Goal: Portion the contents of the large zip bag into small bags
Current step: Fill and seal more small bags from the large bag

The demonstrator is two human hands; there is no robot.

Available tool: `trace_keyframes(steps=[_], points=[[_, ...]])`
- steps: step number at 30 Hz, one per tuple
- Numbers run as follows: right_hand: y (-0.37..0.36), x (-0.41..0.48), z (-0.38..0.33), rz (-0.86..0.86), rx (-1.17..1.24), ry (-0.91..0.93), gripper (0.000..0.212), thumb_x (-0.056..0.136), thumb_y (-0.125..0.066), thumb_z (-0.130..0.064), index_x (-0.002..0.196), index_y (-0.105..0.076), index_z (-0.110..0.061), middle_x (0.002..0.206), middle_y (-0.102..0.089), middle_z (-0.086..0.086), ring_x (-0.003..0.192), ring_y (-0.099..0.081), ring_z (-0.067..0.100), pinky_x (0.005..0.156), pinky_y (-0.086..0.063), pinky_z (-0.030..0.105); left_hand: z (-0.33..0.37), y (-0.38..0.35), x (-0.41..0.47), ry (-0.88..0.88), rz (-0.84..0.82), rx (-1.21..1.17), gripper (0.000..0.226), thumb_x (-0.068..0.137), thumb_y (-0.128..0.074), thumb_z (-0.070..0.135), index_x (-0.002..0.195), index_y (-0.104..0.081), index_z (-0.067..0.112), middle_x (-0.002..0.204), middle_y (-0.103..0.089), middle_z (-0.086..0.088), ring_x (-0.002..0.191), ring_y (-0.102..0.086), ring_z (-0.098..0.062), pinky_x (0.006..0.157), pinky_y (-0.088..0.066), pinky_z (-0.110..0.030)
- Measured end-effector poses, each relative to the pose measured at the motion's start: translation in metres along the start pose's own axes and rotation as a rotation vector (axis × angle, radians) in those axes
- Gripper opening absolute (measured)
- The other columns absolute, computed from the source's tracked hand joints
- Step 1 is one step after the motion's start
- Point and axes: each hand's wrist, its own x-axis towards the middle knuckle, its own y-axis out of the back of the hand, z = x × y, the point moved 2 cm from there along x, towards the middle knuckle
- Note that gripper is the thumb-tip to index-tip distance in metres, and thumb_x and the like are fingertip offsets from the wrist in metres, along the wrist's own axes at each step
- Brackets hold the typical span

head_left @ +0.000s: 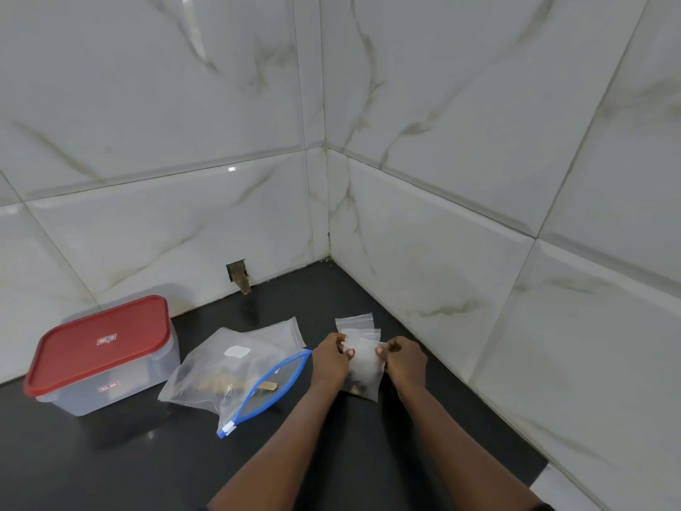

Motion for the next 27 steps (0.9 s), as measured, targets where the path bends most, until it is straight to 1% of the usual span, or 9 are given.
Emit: trace_keyframes(steps=[2,5,8,12,14,17,19,23,27], points=[[-0.002,0.003,-0.002,0.010,-0.056,0.004,0.003,0.084,-0.064,-0.008,0.085,-0.066,-0.007,0.093,-0.067,0.006,0.083,-0.058,0.017,0.071,-0.038,0.021,0.002,0.000,0.002,0.001,0.018,0.014,0.037,0.090,-0.057,0.011,0.126,-0.049,0.011,0.119,-0.057,-0.008,0.109,-0.054,-0.016,0.088,-0.038,-0.021],[-0.006,0.002,-0.011,0.097,-0.119,0.031,0.021,0.084,-0.065,-0.012,0.105,-0.064,-0.007,0.109,-0.063,0.009,0.102,-0.058,0.024,0.076,-0.038,0.023,0.015,0.006,0.007,-0.065,0.073,0.053,0.041,0.090,-0.055,0.010,0.130,-0.046,0.013,0.126,-0.050,-0.008,0.118,-0.049,-0.019,0.098,-0.038,-0.024],[-0.018,-0.003,-0.033,0.165,-0.144,0.229,0.021,0.088,-0.062,-0.012,0.108,-0.062,-0.008,0.111,-0.058,0.007,0.104,-0.056,0.021,0.080,-0.040,0.024,0.026,0.024,0.021,-0.171,0.121,0.085,0.042,0.089,-0.053,0.002,0.130,-0.048,0.013,0.130,-0.049,-0.009,0.118,-0.049,-0.018,0.095,-0.037,-0.021],[-0.055,-0.005,-0.062,-0.023,-0.251,0.433,0.013,0.090,-0.057,-0.008,0.100,-0.065,-0.007,0.105,-0.061,0.007,0.097,-0.058,0.019,0.074,-0.036,0.017,0.022,0.060,0.048,-0.193,0.164,0.236,0.039,0.087,-0.051,-0.001,0.125,-0.053,0.009,0.125,-0.057,-0.011,0.117,-0.051,-0.021,0.097,-0.036,-0.024],[-0.077,-0.005,-0.071,-0.165,-0.379,0.480,0.012,0.090,-0.058,-0.011,0.098,-0.066,-0.005,0.105,-0.064,0.010,0.097,-0.060,0.020,0.076,-0.042,0.022,0.014,0.075,0.057,-0.120,0.134,0.329,0.038,0.087,-0.050,-0.001,0.124,-0.054,0.007,0.123,-0.058,-0.012,0.116,-0.052,-0.022,0.095,-0.039,-0.026],[-0.110,0.000,-0.078,-0.316,-0.510,0.399,0.022,0.089,-0.062,-0.019,0.102,-0.066,-0.002,0.106,-0.067,0.013,0.093,-0.062,0.019,0.084,-0.048,0.027,-0.001,0.091,0.067,0.021,0.041,0.454,0.033,0.086,-0.050,-0.001,0.118,-0.056,0.004,0.119,-0.059,-0.014,0.109,-0.057,-0.025,0.087,-0.046,-0.028],[-0.123,0.002,-0.077,-0.335,-0.559,0.320,0.032,0.086,-0.066,-0.029,0.106,-0.065,-0.004,0.112,-0.065,0.013,0.096,-0.062,0.020,0.085,-0.048,0.029,-0.007,0.094,0.067,0.080,-0.038,0.543,0.034,0.086,-0.055,0.001,0.119,-0.055,0.004,0.120,-0.058,-0.014,0.110,-0.057,-0.025,0.086,-0.046,-0.027],[-0.140,0.005,-0.078,-0.371,-0.670,0.232,0.053,0.080,-0.069,-0.042,0.120,-0.057,-0.009,0.133,-0.043,0.012,0.114,-0.053,0.024,0.094,-0.045,0.031,-0.021,0.096,0.068,0.149,-0.134,0.639,0.037,0.084,-0.061,0.003,0.120,-0.056,0.004,0.122,-0.057,-0.013,0.111,-0.056,-0.024,0.089,-0.046,-0.027],[-0.145,0.005,-0.080,-0.380,-0.704,0.244,0.044,0.087,-0.064,-0.032,0.124,-0.055,-0.010,0.136,-0.039,0.013,0.119,-0.049,0.027,0.097,-0.044,0.033,-0.032,0.097,0.066,0.168,-0.160,0.654,0.043,0.081,-0.066,0.005,0.123,-0.055,0.006,0.125,-0.057,-0.011,0.114,-0.055,-0.024,0.092,-0.045,-0.028]])
